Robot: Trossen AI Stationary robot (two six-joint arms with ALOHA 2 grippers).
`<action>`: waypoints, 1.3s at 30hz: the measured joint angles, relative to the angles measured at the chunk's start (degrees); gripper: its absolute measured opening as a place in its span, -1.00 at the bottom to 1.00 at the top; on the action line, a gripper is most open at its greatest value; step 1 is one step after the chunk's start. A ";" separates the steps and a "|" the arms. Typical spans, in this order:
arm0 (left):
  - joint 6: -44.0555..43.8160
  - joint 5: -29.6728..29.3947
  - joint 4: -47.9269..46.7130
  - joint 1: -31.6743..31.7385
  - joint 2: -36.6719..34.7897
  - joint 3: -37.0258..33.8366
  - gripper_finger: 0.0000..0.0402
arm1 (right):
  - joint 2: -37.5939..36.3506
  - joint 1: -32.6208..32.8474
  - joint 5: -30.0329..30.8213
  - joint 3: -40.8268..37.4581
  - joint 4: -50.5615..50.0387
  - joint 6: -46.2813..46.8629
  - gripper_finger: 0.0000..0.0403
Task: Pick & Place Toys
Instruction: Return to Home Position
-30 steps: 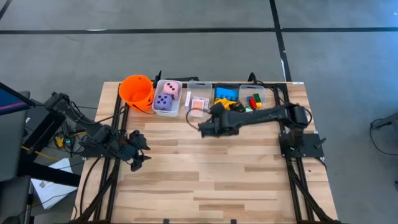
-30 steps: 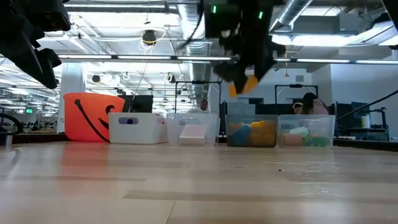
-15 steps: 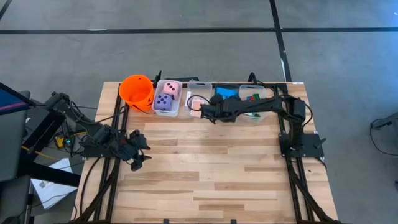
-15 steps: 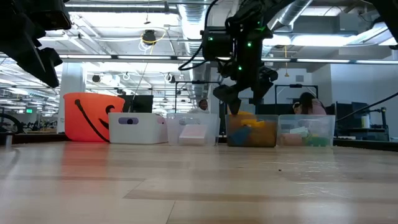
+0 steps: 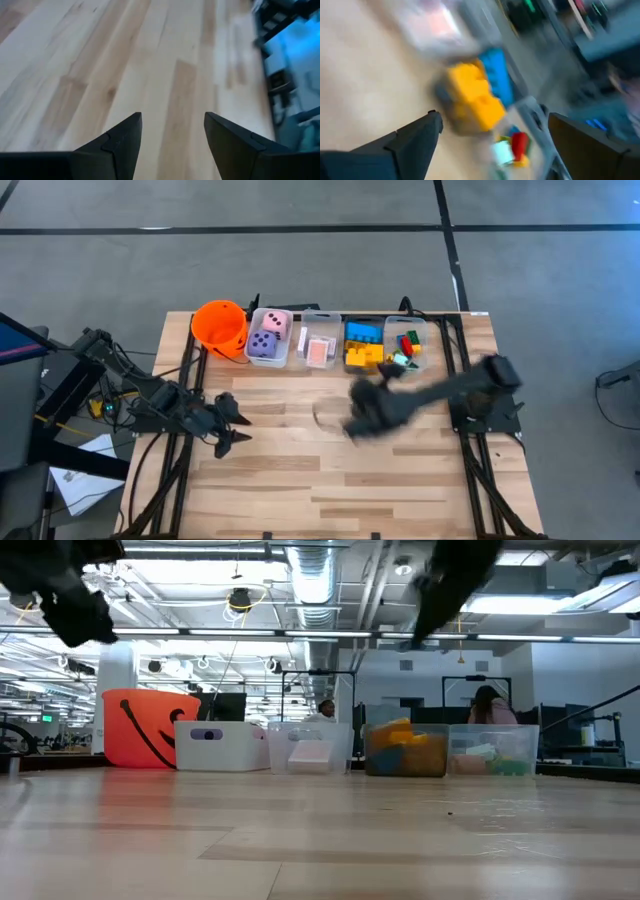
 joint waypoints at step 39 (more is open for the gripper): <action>34.30 -5.83 47.57 -6.88 -22.32 -20.82 0.04 | -9.33 19.47 10.25 -39.80 66.89 16.74 0.80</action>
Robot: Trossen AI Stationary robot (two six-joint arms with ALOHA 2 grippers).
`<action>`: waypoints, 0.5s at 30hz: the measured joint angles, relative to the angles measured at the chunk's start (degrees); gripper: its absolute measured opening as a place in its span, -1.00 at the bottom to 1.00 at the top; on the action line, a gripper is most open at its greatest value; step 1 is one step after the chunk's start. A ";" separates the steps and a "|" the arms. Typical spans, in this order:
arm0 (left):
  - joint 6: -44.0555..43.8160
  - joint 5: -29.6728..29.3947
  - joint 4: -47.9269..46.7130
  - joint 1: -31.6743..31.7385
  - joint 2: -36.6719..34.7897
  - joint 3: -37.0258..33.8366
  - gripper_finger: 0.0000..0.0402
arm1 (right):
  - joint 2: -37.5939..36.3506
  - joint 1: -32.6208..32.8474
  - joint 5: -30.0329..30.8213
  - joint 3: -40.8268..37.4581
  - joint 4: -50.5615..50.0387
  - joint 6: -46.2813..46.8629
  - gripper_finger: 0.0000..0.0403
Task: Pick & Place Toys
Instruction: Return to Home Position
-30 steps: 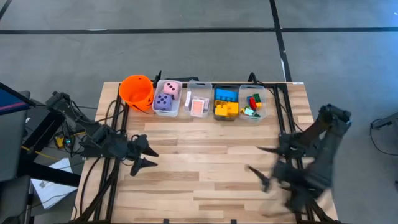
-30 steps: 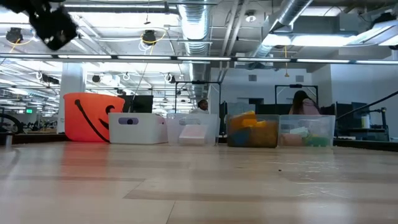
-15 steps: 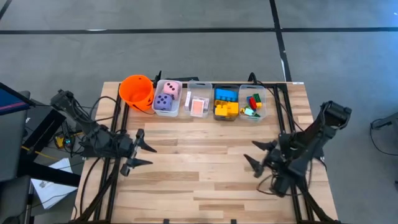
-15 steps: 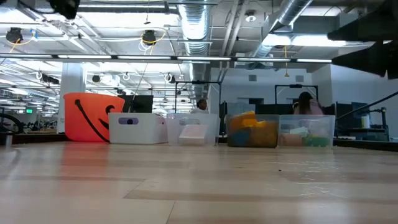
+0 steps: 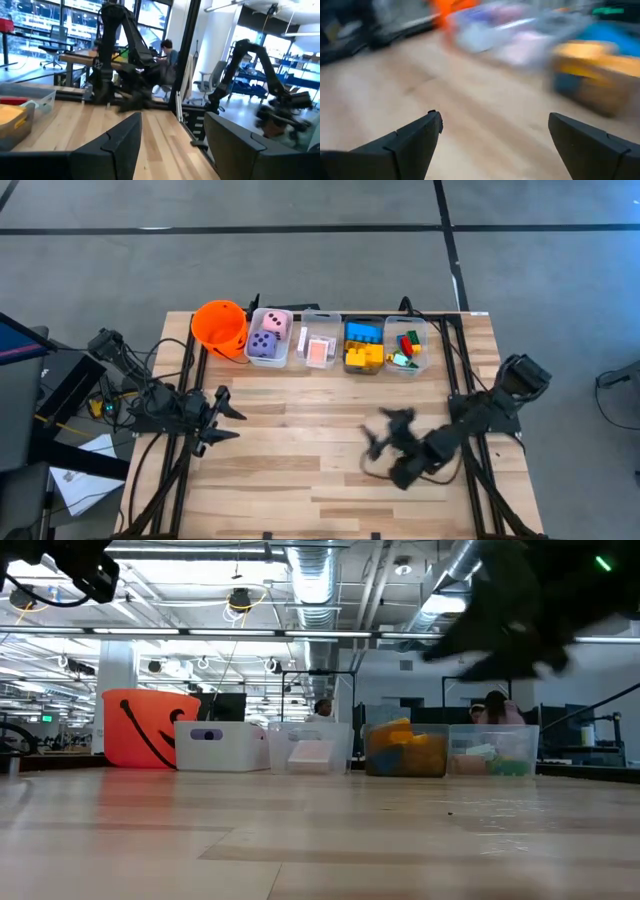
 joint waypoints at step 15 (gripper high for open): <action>-5.71 0.28 -2.47 0.00 0.12 -0.14 0.04 | 8.54 -19.08 -59.19 12.26 22.67 -57.45 0.80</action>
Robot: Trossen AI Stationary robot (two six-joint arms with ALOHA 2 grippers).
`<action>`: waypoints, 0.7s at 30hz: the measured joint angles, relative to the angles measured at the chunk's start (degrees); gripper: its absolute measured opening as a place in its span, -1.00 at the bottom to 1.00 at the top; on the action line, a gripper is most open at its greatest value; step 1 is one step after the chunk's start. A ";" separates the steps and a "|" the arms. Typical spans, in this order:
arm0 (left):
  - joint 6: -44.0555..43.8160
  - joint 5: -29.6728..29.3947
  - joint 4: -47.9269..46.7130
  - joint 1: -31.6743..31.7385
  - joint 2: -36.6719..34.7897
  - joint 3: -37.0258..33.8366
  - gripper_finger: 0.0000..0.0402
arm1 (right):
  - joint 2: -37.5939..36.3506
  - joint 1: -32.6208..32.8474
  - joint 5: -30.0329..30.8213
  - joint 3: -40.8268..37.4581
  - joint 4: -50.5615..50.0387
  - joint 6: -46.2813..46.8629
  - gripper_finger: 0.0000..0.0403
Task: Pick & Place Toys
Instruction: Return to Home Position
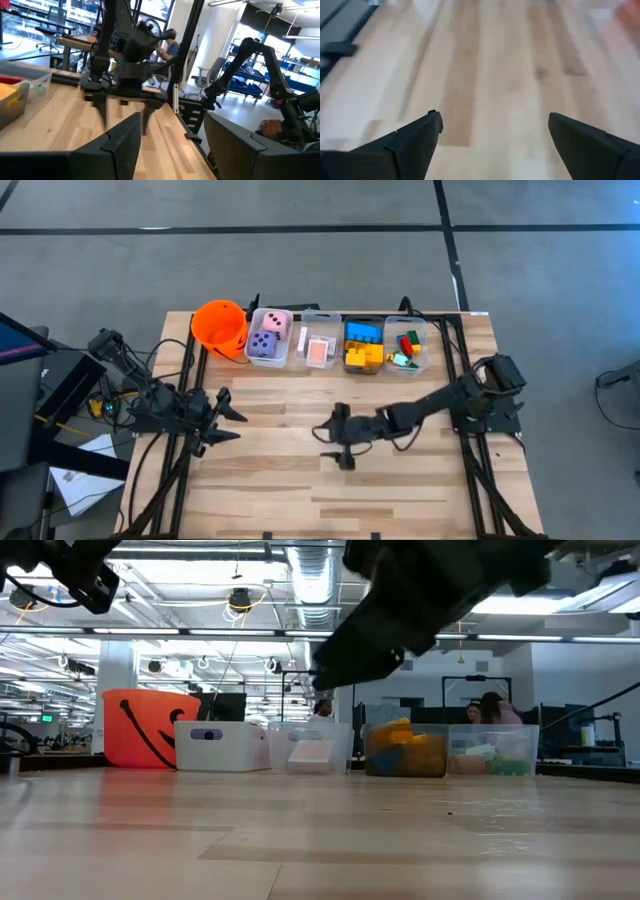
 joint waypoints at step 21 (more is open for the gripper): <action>-0.37 -0.35 0.14 0.00 -0.03 0.00 0.04 | -47.17 14.38 1.35 -2.81 -28.25 -6.18 0.80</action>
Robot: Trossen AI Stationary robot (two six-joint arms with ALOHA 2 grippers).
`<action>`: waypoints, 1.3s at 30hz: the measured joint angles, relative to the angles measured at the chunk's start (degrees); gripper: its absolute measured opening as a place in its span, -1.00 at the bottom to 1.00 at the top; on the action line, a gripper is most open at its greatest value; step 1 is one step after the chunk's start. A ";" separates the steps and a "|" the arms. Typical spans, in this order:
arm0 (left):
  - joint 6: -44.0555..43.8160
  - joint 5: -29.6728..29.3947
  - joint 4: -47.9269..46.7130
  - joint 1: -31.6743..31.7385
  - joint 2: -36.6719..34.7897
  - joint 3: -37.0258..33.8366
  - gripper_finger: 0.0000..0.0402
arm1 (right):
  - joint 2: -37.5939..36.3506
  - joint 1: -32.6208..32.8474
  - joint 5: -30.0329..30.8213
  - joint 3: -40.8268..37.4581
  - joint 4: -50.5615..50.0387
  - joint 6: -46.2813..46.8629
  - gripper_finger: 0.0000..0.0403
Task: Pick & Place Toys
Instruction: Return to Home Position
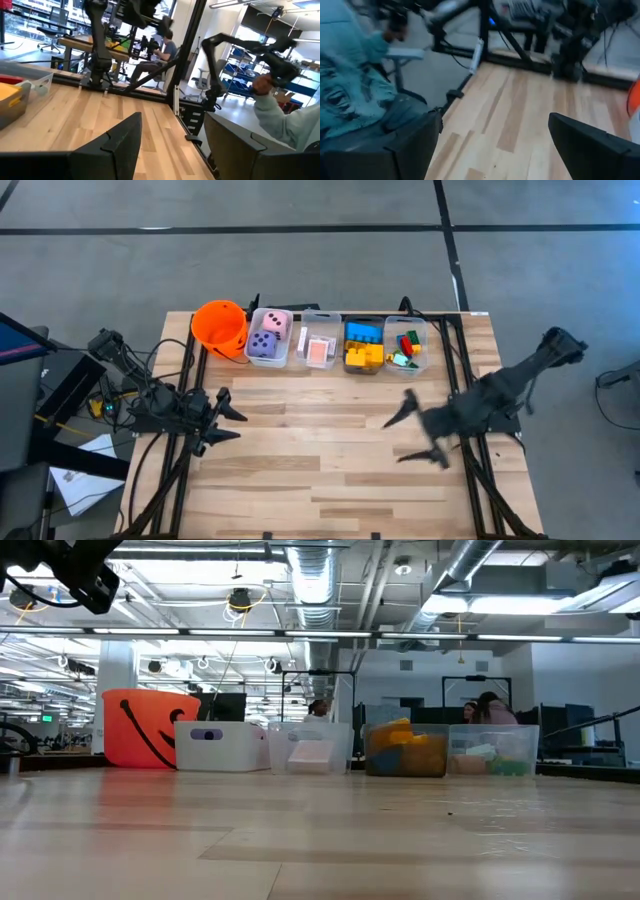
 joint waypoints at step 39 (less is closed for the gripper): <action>3.09 -1.60 3.54 0.11 -1.40 -8.46 0.04 | -40.58 -12.15 -14.18 -51.64 45.16 4.02 0.80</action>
